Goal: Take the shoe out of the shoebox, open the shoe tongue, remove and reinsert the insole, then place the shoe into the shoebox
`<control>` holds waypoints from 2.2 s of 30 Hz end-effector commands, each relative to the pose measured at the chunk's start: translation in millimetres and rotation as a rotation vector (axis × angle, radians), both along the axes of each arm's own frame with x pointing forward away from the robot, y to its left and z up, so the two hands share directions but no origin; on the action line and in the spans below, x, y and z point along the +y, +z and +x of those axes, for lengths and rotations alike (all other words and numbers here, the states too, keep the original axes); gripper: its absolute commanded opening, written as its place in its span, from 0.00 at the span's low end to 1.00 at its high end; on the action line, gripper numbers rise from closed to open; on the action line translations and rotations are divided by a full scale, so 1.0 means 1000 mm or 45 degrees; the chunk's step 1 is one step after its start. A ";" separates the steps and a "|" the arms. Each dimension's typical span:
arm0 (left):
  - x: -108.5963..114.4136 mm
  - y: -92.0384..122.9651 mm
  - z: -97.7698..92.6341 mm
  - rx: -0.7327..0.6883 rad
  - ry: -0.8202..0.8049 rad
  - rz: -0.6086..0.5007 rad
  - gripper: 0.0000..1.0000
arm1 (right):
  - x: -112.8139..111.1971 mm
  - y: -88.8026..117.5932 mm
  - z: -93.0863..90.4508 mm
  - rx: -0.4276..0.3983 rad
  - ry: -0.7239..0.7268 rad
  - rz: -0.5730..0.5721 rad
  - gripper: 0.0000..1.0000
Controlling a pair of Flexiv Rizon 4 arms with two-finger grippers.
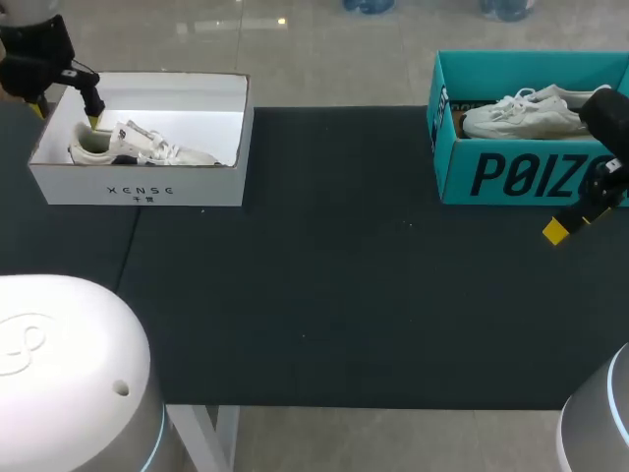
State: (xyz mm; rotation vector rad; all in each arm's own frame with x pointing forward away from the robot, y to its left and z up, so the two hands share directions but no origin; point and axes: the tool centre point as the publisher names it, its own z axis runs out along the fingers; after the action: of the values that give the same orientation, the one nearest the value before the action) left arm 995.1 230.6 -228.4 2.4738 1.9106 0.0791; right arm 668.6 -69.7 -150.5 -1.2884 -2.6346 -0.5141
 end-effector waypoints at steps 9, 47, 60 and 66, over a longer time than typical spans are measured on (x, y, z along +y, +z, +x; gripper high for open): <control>-0.036 0.009 -0.039 -0.055 0.066 0.021 1.00 | 0.001 0.000 0.001 0.004 0.000 -0.002 1.00; -0.036 0.009 -0.039 -0.055 0.066 0.021 1.00 | -0.165 -0.035 0.200 0.203 -0.336 -0.359 1.00; -0.036 0.009 -0.039 -0.055 0.066 0.021 1.00 | -0.168 -0.040 0.219 0.218 -0.393 -0.462 1.00; -0.036 0.009 -0.039 -0.055 0.066 0.021 1.00 | -0.168 -0.040 0.219 0.218 -0.393 -0.462 1.00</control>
State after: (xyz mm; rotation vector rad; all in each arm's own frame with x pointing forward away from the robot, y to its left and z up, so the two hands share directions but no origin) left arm 956.2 194.0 -219.8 2.4119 1.9675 0.1454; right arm 884.0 -237.8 -191.4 -1.7793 -2.4826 0.0240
